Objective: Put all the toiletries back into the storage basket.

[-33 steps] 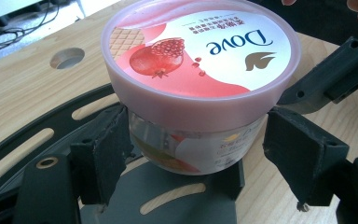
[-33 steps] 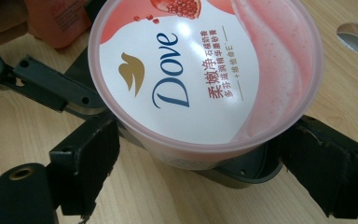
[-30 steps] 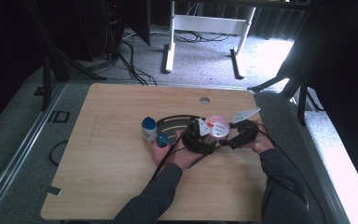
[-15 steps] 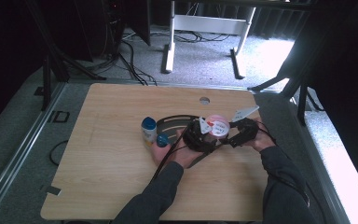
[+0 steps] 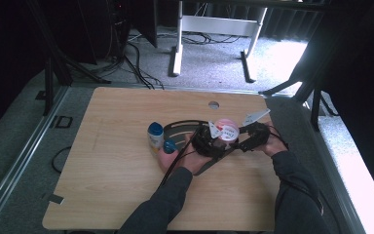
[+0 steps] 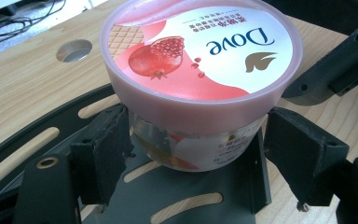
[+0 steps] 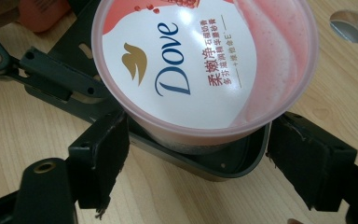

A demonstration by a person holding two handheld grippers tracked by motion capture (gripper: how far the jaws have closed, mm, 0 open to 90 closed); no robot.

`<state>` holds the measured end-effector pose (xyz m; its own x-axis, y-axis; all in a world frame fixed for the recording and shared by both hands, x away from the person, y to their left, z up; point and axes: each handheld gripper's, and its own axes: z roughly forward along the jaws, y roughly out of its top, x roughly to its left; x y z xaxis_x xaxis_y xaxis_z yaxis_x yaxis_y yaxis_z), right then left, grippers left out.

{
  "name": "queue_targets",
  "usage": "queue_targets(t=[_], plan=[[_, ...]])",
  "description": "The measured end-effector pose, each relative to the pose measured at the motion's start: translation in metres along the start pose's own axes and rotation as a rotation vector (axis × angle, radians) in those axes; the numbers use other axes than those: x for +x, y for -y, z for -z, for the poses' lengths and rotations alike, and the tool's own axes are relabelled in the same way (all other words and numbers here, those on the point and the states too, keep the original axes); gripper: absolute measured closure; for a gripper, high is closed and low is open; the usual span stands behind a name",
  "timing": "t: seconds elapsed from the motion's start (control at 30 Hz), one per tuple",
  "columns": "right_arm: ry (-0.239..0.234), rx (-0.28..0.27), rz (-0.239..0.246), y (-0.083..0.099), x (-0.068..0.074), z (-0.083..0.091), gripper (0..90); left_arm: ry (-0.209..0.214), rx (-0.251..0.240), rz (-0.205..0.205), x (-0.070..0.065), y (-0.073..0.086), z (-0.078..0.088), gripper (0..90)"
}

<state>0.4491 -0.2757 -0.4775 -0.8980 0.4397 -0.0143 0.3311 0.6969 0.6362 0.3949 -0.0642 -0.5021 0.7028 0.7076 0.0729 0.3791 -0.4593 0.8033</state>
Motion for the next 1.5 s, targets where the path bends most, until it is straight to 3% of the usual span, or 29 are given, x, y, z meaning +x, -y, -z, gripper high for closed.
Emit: queue_targets(t=[0.7, 1.0, 1.07, 1.3, 1.5], plan=[[0.031, 0.062, -0.005, 0.006, 0.0, -0.012, 20.8, 0.007, 0.044, 0.0, -0.002, 0.007, -0.016, 23.8], [0.033, 0.116, 0.013, 0.008, 0.001, -0.018, 22.2, 0.014, 0.078, 0.003, -0.004, 0.013, -0.022, 24.6], [0.038, 0.134, 0.003, 0.01, 0.002, -0.02, 23.8, 0.026, 0.078, 0.023, -0.003, 0.016, -0.023, 26.9], [0.058, 0.141, 0.01, 0.01, 0.002, -0.013, 26.3, 0.029, 0.071, 0.023, -0.002, 0.018, -0.022, 29.6], [0.09, 0.123, -0.018, 0.014, -0.003, 0.0, 28.8, 0.03, 0.069, 0.025, -0.002, 0.018, -0.022, 29.9]])
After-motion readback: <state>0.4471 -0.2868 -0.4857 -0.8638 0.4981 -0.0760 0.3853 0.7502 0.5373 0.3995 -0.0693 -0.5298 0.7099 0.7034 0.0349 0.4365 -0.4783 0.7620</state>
